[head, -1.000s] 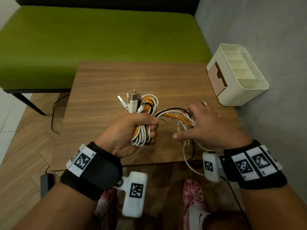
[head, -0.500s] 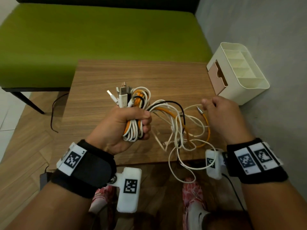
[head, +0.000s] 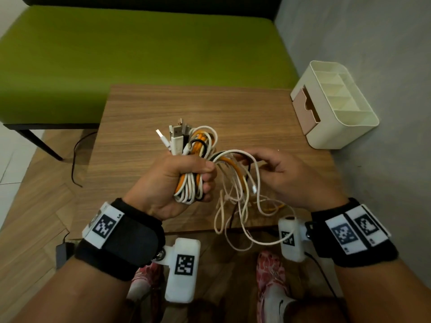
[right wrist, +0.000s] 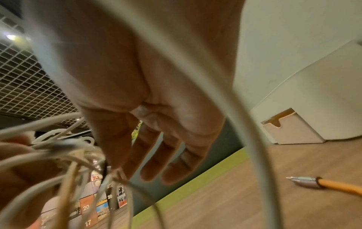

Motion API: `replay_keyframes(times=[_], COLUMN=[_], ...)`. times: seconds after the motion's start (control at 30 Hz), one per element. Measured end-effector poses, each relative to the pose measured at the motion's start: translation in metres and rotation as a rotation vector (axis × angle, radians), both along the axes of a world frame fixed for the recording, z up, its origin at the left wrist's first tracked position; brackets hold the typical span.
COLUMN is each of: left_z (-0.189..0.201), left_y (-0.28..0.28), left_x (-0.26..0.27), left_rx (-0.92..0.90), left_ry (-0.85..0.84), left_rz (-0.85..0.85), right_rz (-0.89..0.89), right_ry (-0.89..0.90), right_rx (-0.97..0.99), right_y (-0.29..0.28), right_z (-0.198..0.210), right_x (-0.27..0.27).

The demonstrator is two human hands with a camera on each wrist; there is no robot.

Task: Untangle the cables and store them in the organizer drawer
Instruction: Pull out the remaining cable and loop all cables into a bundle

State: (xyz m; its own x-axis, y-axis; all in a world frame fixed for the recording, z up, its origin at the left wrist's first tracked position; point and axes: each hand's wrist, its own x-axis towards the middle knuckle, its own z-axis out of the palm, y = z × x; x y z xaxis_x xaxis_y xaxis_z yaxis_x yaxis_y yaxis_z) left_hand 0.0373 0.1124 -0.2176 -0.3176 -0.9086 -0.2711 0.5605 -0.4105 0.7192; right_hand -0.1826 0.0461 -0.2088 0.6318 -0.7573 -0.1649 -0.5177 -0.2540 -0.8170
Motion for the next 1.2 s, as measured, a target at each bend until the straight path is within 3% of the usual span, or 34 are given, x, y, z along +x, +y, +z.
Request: replay_keyframes(times=[0.1,0.27,0.33,0.43,0.53,0.6,0.67,0.73,0.87,1.0,1.2], left_z=[0.000,0.000,0.001,0.001,0.002,0.001,0.001,0.000,0.000,0.000,-0.001], left_y=[0.000,0.000,0.000,-0.001,0.000,0.001,0.002,0.003,0.004,0.002,-0.002], left_x=[0.005,0.010,0.010,0.008,0.003,-0.002,-0.007,-0.012,-0.012,-0.008,0.000], left_rx=[-0.025,-0.046,-0.048,-0.027,-0.010,-0.012,-0.027,-0.042,-0.089,-0.129,-0.136], left_ry=[0.045,0.090,0.076,0.022,-0.020,-0.031,-0.021,0.020,0.103,0.084,0.171], left_rz=[-0.005,-0.009,-0.007,0.019,0.015,-0.007,-0.047,-0.078,-0.008,0.089,0.185], right_rz=[-0.032,-0.334,-0.421,-0.490,-0.396,-0.248,-0.119,-0.068,-0.152,-0.155,-0.170], right_ry=[0.137,0.654,0.739,0.609,0.128,-0.179,-0.312,-0.349,-0.450,-0.323,0.017], right_rx=[-0.075,-0.090,-0.112,-0.242,-0.399,-0.346,-0.177,0.063,0.413,0.344,0.184], right_y=[-0.002,-0.018,-0.024,-0.021,-0.005,0.012,0.024,0.028,0.025,0.023,0.026], right_z=[0.002,-0.017,-0.021,-0.011,0.012,0.028,0.033,0.027,0.023,0.025,0.020], right_x=[-0.004,-0.014,-0.020,-0.021,-0.010,0.003,0.015,0.023,0.027,0.032,0.034])
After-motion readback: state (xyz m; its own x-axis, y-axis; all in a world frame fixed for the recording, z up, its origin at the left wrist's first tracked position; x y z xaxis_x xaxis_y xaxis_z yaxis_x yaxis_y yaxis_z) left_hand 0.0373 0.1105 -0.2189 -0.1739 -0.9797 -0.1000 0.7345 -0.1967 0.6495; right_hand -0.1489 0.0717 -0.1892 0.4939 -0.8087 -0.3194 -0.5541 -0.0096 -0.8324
